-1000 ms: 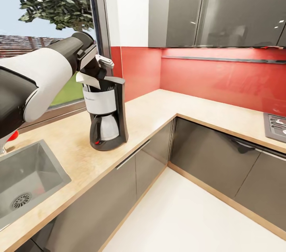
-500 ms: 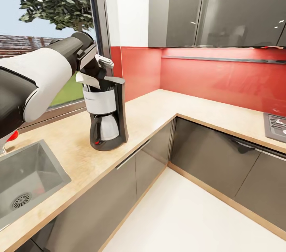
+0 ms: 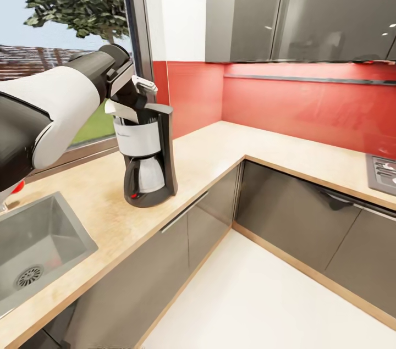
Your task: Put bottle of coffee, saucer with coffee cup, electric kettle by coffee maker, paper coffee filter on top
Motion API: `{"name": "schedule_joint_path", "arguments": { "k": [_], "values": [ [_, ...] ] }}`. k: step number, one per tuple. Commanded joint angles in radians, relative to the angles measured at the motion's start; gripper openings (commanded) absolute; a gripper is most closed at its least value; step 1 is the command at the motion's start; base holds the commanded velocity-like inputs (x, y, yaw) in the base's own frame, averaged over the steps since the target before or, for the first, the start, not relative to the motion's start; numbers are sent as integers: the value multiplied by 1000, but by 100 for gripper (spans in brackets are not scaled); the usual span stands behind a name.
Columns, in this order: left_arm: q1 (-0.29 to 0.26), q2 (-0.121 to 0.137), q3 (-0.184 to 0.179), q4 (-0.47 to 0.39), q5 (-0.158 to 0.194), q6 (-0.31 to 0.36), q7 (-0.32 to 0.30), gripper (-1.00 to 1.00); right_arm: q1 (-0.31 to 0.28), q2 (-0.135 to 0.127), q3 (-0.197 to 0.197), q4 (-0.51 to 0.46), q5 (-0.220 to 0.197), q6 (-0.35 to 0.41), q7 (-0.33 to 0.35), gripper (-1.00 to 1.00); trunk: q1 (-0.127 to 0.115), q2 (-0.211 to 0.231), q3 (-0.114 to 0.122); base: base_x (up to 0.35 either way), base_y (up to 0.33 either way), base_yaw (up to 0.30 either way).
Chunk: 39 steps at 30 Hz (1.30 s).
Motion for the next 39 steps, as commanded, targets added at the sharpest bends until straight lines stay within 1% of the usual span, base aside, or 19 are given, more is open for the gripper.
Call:
{"name": "schedule_joint_path", "arguments": {
  "k": [1,13,14,39],
  "values": [
    [-1,0,-9,-1,5,3,-3,-100,-1,0,0,1,9,-3,0,100,0,-1,-3,0,0,0],
    [-1,0,-9,0,5,3,-3,-100,-1,0,1,1,9,-3,0,100,0,-1,-7,0,0,0],
    [-1,0,-9,0,5,3,-3,100,-1,0,1,1,9,-3,0,100,0,-1,-7,0,0,0],
    [-1,0,-9,0,5,3,-3,100,-1,0,1,1,9,-3,0,100,0,-1,-7,0,0,0]
  ]
}}
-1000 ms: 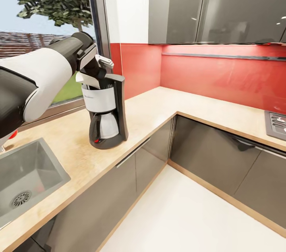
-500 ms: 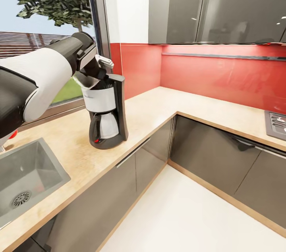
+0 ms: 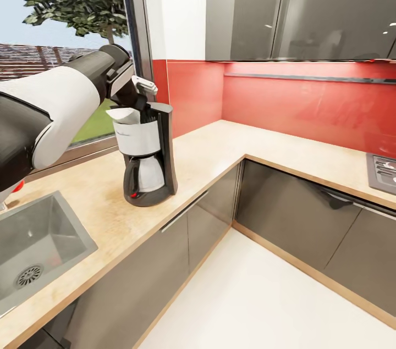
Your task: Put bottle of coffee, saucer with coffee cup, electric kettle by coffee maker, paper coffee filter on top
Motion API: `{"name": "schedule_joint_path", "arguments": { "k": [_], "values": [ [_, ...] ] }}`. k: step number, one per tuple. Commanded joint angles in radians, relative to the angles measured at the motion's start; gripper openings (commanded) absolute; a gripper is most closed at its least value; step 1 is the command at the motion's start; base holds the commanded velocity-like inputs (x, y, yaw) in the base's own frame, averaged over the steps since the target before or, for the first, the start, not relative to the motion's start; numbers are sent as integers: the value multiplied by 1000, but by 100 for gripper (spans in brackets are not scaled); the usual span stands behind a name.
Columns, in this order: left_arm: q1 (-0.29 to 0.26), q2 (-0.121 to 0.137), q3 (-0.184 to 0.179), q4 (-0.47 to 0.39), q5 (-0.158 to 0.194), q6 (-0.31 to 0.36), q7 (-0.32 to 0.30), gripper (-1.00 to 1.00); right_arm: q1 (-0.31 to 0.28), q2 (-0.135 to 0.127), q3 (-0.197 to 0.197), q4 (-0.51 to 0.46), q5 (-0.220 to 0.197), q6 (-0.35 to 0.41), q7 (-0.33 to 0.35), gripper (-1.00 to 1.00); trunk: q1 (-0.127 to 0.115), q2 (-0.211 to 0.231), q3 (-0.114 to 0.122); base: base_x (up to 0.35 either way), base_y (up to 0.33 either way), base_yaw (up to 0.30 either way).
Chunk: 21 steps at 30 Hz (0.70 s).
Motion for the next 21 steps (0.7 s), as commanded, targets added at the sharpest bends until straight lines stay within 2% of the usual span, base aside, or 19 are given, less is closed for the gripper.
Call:
{"name": "schedule_joint_path", "arguments": {
  "k": [1,10,21],
  "values": [
    [-1,0,-9,-1,7,3,-3,100,-1,0,0,1,9,-3,0,100,0,-1,-1,0,0,0],
    [-1,0,-9,-1,7,3,-3,100,-1,0,0,1,9,-3,0,100,0,-1,0,0,0,0],
    [-1,0,-9,-2,7,3,-3,100,-1,0,0,1,9,-3,0,100,0,-1,15,0,0,0]
  ]
}}
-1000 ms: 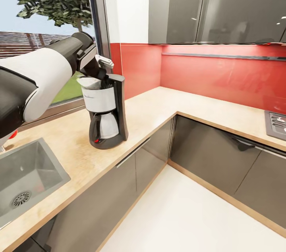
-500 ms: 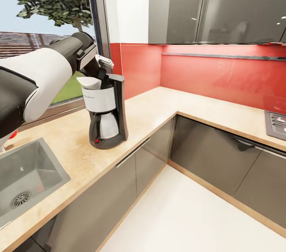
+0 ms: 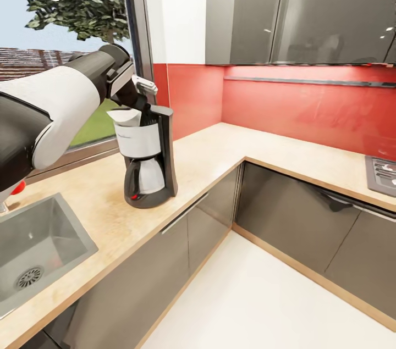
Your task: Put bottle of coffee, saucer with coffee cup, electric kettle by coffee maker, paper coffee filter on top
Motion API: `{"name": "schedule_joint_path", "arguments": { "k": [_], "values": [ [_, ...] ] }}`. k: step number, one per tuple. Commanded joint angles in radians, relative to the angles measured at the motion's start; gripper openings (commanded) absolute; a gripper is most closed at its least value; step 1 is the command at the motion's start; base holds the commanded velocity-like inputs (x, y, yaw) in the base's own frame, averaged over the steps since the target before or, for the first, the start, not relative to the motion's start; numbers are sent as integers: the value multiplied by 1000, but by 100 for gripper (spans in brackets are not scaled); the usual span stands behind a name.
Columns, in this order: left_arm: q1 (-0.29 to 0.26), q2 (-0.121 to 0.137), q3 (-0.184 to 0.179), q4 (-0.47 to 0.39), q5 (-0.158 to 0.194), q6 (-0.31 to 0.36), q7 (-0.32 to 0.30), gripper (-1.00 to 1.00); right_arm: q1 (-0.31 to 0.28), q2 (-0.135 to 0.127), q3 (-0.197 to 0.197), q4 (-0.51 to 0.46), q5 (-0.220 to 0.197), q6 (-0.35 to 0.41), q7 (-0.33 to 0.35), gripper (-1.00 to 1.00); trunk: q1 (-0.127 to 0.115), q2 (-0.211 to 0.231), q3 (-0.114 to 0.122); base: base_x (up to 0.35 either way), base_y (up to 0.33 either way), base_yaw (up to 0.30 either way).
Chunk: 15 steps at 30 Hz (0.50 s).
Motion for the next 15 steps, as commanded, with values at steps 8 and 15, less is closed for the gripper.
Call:
{"name": "schedule_joint_path", "arguments": {
  "k": [8,15],
  "values": [
    [-1,0,-9,-1,7,3,-3,100,-1,0,0,1,9,-3,0,100,0,-1,11,0,0,0],
    [-1,-1,-9,-3,7,2,-3,100,-1,0,0,1,8,-3,0,100,0,-1,22,0,0,0]
  ]
}}
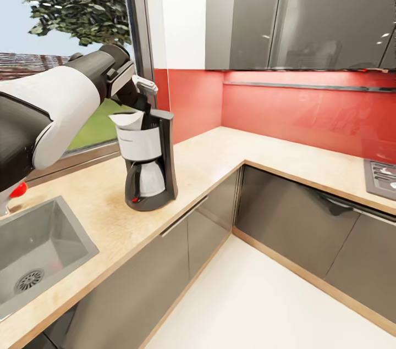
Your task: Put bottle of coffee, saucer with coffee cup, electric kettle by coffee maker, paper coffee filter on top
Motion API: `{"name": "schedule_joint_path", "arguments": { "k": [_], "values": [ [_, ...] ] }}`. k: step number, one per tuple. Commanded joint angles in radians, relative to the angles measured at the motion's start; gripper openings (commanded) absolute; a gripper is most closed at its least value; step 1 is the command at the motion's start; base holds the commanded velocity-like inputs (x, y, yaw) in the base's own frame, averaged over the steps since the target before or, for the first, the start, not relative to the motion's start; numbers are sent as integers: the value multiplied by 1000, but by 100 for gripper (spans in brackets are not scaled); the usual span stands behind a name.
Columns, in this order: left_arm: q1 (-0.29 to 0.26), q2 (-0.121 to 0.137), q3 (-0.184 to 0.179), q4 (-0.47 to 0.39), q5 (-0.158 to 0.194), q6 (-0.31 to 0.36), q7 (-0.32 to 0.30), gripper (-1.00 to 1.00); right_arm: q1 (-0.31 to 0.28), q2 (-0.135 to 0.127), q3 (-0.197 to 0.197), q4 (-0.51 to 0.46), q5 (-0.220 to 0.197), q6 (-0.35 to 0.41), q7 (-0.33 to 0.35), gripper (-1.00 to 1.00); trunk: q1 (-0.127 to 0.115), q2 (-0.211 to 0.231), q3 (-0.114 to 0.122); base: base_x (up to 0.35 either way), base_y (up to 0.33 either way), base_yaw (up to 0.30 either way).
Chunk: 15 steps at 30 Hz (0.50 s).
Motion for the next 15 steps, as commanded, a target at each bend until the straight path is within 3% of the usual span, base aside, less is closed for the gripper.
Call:
{"name": "schedule_joint_path", "arguments": {
  "k": [1,8,11,15],
  "values": [
    [-1,0,-9,-1,7,3,-3,100,-1,0,0,1,9,-3,0,100,0,-1,0,0,0,0],
    [-1,-2,-2,-4,12,2,-3,100,-1,0,0,1,9,-3,0,100,0,-1,11,0,0,0],
    [-1,-2,1,-5,33,1,-4,100,-1,0,0,1,9,-3,0,100,0,-1,16,0,0,0],
    [-1,-4,-1,-7,125,-5,-4,100,-1,0,0,1,9,-3,0,100,0,-1,21,0,0,0]
  ]
}}
